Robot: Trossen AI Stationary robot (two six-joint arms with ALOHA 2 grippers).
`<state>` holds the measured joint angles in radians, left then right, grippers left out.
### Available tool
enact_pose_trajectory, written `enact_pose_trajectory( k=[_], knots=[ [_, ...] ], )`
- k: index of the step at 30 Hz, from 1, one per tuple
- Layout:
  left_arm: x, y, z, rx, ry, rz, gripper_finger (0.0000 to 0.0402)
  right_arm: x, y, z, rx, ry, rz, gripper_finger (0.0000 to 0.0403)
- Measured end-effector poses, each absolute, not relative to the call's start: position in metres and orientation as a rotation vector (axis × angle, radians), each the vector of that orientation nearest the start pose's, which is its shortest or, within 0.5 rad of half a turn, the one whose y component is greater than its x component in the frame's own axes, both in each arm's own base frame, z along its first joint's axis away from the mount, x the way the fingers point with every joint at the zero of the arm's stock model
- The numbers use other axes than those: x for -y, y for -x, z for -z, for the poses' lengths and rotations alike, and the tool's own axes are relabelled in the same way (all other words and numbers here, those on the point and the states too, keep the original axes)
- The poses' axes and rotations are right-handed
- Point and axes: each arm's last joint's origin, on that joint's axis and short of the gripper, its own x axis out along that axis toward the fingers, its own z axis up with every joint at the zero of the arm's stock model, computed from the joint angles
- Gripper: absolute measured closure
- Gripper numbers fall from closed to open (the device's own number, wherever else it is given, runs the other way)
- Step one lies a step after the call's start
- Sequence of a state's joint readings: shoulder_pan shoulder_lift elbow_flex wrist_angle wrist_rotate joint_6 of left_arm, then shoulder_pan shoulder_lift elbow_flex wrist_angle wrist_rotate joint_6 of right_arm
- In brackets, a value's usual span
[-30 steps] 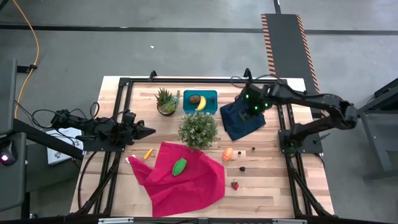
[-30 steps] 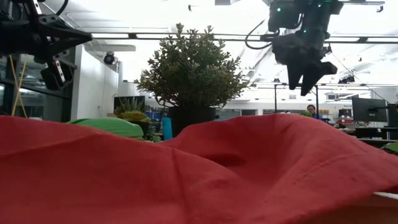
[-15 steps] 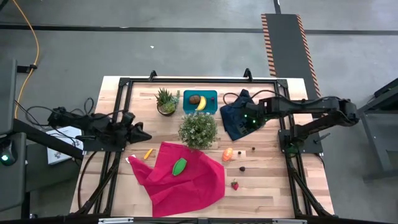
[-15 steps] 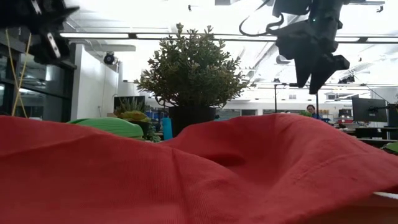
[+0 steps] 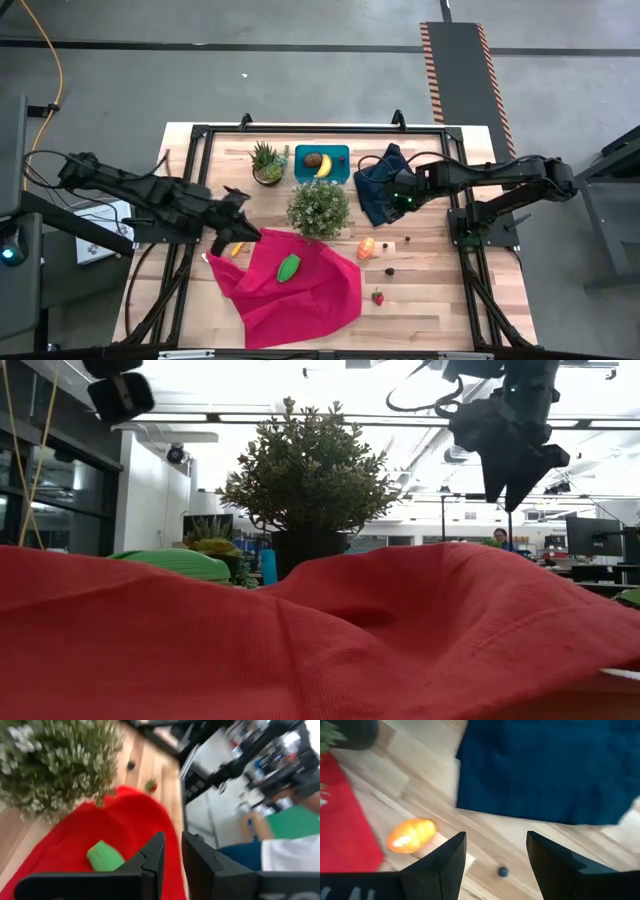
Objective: Pick and placing Produce into tupperware
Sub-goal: Put the green corn into the blue bin
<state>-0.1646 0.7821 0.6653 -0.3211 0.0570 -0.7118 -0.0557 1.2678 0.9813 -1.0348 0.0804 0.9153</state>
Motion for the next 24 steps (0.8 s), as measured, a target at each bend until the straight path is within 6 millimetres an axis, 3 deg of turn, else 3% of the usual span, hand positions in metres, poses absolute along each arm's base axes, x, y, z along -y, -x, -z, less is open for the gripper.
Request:
enact_pose_trajectory(
  k=[6,12,20,24],
  knots=[
    [0.039,-0.199,-0.274,-0.696,0.663,0.041,0.0348,0.015,-0.209,-0.249,-1.248,-0.65,0.726,0.0204],
    [0.069,-0.222,-0.265,-0.815,0.664,0.081,0.0348,0.015,-0.201,-0.248,-1.336,-0.567,0.716,0.0204],
    [0.106,-0.231,-0.286,-0.717,0.639,-0.153,0.0348,0.015,-0.2,-0.248,-1.375,-0.479,0.644,0.0204],
    [0.123,-0.231,-0.292,-0.803,0.612,-0.283,0.0348,0.015,-0.2,-0.248,-1.384,-0.434,0.614,0.0204]
  ],
)
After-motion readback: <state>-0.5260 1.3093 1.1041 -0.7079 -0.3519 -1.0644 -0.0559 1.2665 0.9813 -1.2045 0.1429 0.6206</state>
